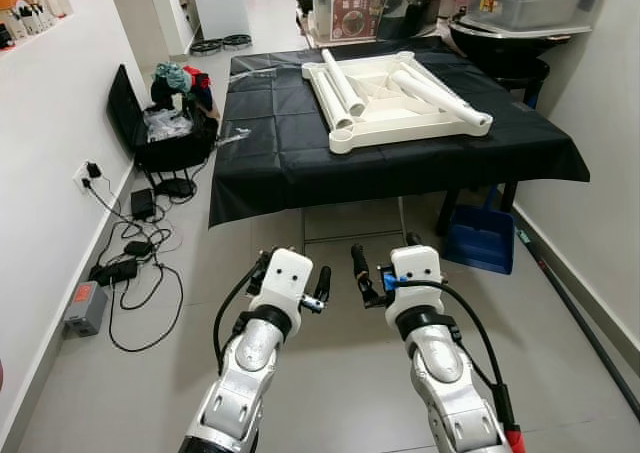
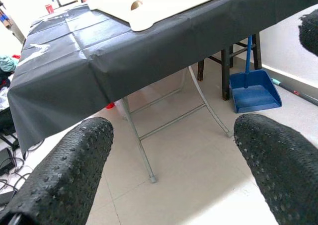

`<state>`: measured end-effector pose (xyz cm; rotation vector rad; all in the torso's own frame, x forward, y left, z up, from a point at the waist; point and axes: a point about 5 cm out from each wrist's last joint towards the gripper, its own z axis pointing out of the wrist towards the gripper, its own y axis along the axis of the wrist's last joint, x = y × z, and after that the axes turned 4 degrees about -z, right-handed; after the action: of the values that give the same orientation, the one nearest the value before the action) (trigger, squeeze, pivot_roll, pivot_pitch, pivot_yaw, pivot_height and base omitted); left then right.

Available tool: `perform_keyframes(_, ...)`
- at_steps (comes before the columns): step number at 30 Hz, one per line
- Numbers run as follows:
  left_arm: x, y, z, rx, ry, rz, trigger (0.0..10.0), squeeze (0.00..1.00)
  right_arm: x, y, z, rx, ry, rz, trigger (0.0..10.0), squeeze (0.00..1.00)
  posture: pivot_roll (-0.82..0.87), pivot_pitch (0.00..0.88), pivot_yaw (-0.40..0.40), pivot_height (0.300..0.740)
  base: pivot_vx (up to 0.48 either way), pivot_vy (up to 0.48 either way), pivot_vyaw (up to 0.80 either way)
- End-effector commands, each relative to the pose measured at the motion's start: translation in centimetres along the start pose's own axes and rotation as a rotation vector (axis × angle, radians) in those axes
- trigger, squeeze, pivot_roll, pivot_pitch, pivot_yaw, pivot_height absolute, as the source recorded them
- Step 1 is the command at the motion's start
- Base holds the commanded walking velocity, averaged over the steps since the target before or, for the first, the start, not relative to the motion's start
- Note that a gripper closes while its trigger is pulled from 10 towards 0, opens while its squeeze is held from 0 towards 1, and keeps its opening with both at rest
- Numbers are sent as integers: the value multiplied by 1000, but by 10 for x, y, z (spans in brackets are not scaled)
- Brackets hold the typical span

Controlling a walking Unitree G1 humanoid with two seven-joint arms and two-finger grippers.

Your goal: Building children table

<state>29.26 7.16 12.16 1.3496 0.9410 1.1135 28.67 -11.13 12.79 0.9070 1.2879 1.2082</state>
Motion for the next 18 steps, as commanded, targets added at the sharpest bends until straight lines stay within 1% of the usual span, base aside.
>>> perform_keyframes(1,4,-4,-2,18,13,0,10000,0,3,0,-1,3,5,6,10000,0,83,31,6,740,0,0,0)
perform_keyframes(18,3,-7,-1,34,13,-4,10000,0,3,0,-1,3,6,3,10000,0,82,28,4,740,0,0,0)
